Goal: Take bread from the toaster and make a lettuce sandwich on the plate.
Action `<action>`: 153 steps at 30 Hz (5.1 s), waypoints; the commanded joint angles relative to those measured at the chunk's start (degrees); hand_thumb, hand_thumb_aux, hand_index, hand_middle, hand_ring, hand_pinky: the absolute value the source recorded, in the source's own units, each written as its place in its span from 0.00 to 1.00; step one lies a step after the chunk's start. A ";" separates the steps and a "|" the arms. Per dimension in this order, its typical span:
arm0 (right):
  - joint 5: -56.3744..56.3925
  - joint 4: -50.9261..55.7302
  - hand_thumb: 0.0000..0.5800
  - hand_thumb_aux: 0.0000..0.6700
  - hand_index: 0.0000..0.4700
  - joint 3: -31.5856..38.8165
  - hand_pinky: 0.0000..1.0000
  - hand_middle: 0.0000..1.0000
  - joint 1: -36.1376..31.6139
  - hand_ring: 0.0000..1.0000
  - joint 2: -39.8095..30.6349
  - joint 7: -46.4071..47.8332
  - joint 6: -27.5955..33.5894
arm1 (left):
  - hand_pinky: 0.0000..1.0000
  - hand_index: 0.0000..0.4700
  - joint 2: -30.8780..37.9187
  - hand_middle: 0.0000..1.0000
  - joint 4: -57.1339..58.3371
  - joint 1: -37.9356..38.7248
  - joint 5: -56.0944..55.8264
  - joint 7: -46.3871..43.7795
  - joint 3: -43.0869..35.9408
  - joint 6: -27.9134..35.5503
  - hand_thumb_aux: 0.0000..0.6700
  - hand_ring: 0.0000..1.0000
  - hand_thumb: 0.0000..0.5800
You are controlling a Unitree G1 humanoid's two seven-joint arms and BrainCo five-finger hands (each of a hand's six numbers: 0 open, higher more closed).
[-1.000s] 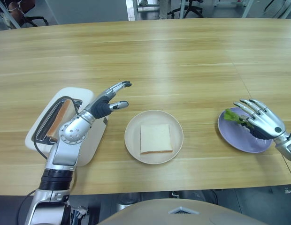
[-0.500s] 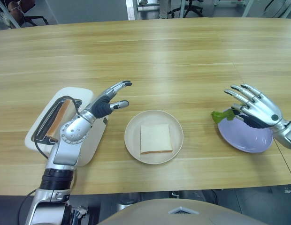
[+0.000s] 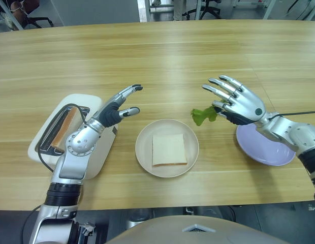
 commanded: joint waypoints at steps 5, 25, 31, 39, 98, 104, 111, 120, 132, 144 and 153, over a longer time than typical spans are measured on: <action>-3.47 5.09 1.00 1.00 0.98 6.69 0.00 0.00 -4.63 0.00 11.75 -0.32 -1.34 | 0.00 0.00 -0.55 0.00 -0.38 -0.57 0.45 0.94 -0.07 1.22 0.00 0.00 0.00; -2.99 29.48 1.00 1.00 0.98 14.95 0.00 0.00 -15.21 0.00 30.94 -11.33 2.80 | 0.00 0.00 -1.27 0.00 -0.64 -0.50 0.04 1.49 -0.13 1.63 0.00 0.00 0.00; -2.88 34.89 1.00 1.00 0.98 17.03 0.00 0.00 -14.67 0.00 34.03 -13.51 3.53 | 0.00 0.00 -1.56 0.00 -0.89 -0.13 0.10 1.53 -0.32 1.61 0.00 0.00 0.00; -3.53 37.37 1.00 1.00 0.98 22.48 0.00 0.00 -9.18 0.00 34.97 -14.40 2.53 | 0.00 0.00 -1.91 0.00 -0.89 -0.09 0.29 1.27 -0.90 1.60 0.00 0.00 0.00; -2.06 7.79 0.00 0.00 0.00 20.91 0.00 0.00 2.54 0.00 16.02 -7.61 0.10 | 0.00 0.00 -0.93 0.00 -5.23 0.31 -0.77 1.07 1.28 1.54 0.00 0.00 0.00; 1.21 -2.72 0.00 0.00 0.00 13.92 0.00 0.00 7.85 0.00 9.25 -3.05 1.36 | 0.00 0.00 -0.33 0.00 -17.47 2.28 -2.94 2.33 8.31 4.93 0.00 0.00 0.00; 5.49 -12.79 0.00 0.00 0.00 3.27 0.00 0.00 16.14 0.00 3.61 2.03 3.98 | 0.00 0.00 9.11 0.00 -21.14 5.08 0.87 1.60 25.21 9.87 0.00 0.00 0.00; 7.87 -15.54 0.00 0.00 0.00 -5.45 0.00 0.00 24.74 0.00 2.07 4.39 5.31 | 0.00 0.00 19.43 0.00 -12.21 12.55 13.36 0.54 26.98 12.14 0.00 0.00 0.00; 5.92 -13.59 0.00 0.00 0.00 -5.32 0.00 0.00 22.82 0.00 4.59 4.91 3.28 | 0.00 0.00 21.19 0.00 -11.64 24.39 18.17 -7.00 23.97 15.42 0.00 0.00 0.00; 5.19 -12.30 0.00 0.00 0.00 -5.09 0.00 0.00 22.19 0.00 5.48 4.80 2.47 | 0.00 0.92 21.21 0.00 -13.89 26.19 16.91 -9.02 25.45 14.95 0.95 0.00 1.00; 4.58 -11.65 0.00 0.00 0.00 -5.07 0.00 0.00 21.96 0.00 5.85 4.82 2.04 | 0.00 0.98 20.24 0.00 -15.08 23.36 14.50 -7.64 26.56 14.00 1.00 0.00 1.00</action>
